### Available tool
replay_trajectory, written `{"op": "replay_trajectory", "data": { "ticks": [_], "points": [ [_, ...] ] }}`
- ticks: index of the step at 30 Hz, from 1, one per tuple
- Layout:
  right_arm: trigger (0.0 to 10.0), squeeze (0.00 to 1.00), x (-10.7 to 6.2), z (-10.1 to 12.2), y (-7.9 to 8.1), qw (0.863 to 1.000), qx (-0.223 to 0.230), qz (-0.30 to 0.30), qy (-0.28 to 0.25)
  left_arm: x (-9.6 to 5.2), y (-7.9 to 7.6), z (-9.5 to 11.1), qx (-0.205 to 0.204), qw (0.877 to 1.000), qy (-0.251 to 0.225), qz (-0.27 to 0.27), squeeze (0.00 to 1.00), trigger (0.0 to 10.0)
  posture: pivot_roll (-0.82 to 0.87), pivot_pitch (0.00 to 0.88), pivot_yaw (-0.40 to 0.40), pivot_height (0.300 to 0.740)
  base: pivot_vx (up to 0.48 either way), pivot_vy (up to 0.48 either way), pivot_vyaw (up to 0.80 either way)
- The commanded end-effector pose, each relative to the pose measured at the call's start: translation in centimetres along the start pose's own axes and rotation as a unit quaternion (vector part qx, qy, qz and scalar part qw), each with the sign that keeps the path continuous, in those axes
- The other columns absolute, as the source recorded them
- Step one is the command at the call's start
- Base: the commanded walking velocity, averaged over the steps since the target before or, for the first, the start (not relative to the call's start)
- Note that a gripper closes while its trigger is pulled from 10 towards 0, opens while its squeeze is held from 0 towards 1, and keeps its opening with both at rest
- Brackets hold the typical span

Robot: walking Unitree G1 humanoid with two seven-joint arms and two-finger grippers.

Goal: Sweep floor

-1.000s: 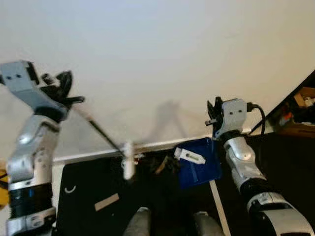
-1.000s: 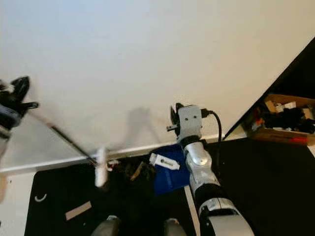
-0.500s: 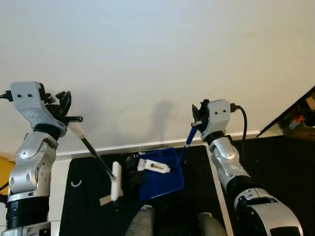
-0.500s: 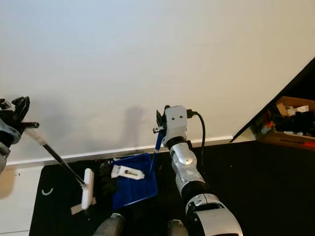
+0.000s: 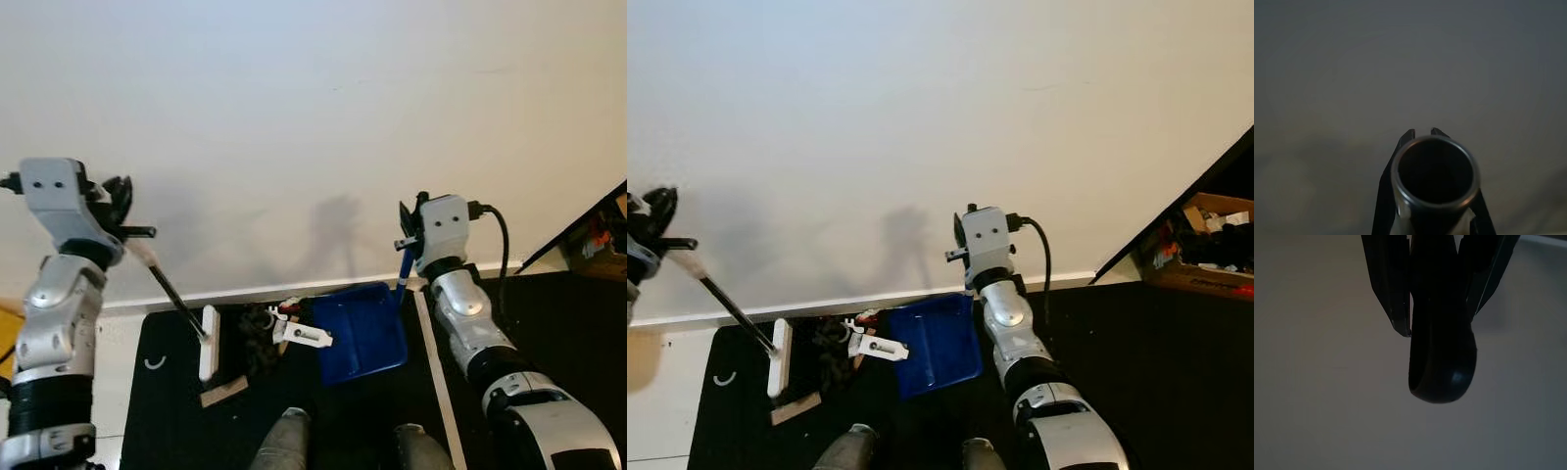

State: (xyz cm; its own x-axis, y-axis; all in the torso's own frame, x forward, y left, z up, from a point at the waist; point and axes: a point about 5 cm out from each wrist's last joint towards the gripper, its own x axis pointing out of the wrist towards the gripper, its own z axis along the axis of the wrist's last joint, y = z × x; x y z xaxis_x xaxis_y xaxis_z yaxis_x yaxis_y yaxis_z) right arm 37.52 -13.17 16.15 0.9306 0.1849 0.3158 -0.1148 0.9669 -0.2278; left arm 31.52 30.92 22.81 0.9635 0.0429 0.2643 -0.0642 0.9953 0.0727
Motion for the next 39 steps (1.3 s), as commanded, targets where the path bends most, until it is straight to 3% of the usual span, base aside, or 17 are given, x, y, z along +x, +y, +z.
{"op": "replay_trajectory", "data": {
  "ticks": [1,5,12,19,21,25,27,30,34,39],
  "points": [
    [10.0,0.0,-0.3,-0.2,0.0,1.0,-0.018,0.002,-0.005,-0.2,1.2,0.2,0.033,0.999,-0.001,0.008,0.0,10.0,0.16,0.399,0.042,0.74,0.0,0.0,0.0],
    [10.0,0.0,-0.1,0.2,-0.2,0.999,-0.042,-0.004,-0.01,0.7,1.4,-1.1,0.043,0.999,0.013,0.018,0.0,10.0,0.11,0.432,0.029,0.74,0.0,0.0,0.0],
    [10.0,0.0,-0.2,0.3,-0.3,0.999,-0.033,-0.007,-0.014,1.5,1.1,-2.6,0.048,0.998,0.027,0.036,0.01,10.0,0.08,0.455,0.013,0.74,0.0,0.0,0.0],
    [10.0,0.0,-0.1,0.3,-0.2,0.999,-0.042,-0.024,-0.014,2.9,-0.7,-3.9,0.018,0.998,0.033,0.048,0.0,10.0,0.06,0.454,-0.004,0.74,0.0,0.0,0.0],
    [10.0,0.0,0.0,0.4,-0.1,0.999,-0.038,-0.023,-0.017,3.8,-2.6,-4.2,-0.007,0.999,0.033,0.036,0.0,10.0,0.06,0.444,0.001,0.74,0.0,0.0,0.0],
    [10.0,0.0,0.0,0.4,0.0,0.999,-0.03,-0.019,-0.016,4.5,-4.3,-4.3,-0.035,0.999,0.03,0.022,0.0,10.0,0.06,0.435,0.005,0.74,0.0,0.0,0.0],
    [10.0,0.0,0.2,0.5,0.3,1.0,-0.017,-0.009,-0.015,5.0,-6.7,-4.8,-0.091,0.995,0.032,-0.004,0.0,10.0,0.05,0.425,0.009,0.74,0.0,0.0,0.0],
    [10.0,0.0,0.4,0.7,0.5,1.0,-0.013,-0.003,-0.014,5.1,-7.6,-4.9,-0.115,0.993,0.032,-0.013,0.0,10.0,0.05,0.422,0.013,0.74,0.0,0.0,0.0],
    [10.0,0.0,0.9,0.8,1.6,1.0,0.006,0.023,-0.002,5.5,-10.6,-4.8,-0.185,0.982,0.018,-0.041,0.01,10.0,0.06,0.416,0.016,0.74,0.0,0.0,0.0],
    [10.0,0.0,1.0,0.8,2.1,1.0,0.007,0.029,0.002,5.7,-12.1,-4.4,-0.209,0.976,0.004,-0.054,0.0,10.0,0.07,0.411,0.016,0.74,0.0,0.0,0.0]
  ]
}}
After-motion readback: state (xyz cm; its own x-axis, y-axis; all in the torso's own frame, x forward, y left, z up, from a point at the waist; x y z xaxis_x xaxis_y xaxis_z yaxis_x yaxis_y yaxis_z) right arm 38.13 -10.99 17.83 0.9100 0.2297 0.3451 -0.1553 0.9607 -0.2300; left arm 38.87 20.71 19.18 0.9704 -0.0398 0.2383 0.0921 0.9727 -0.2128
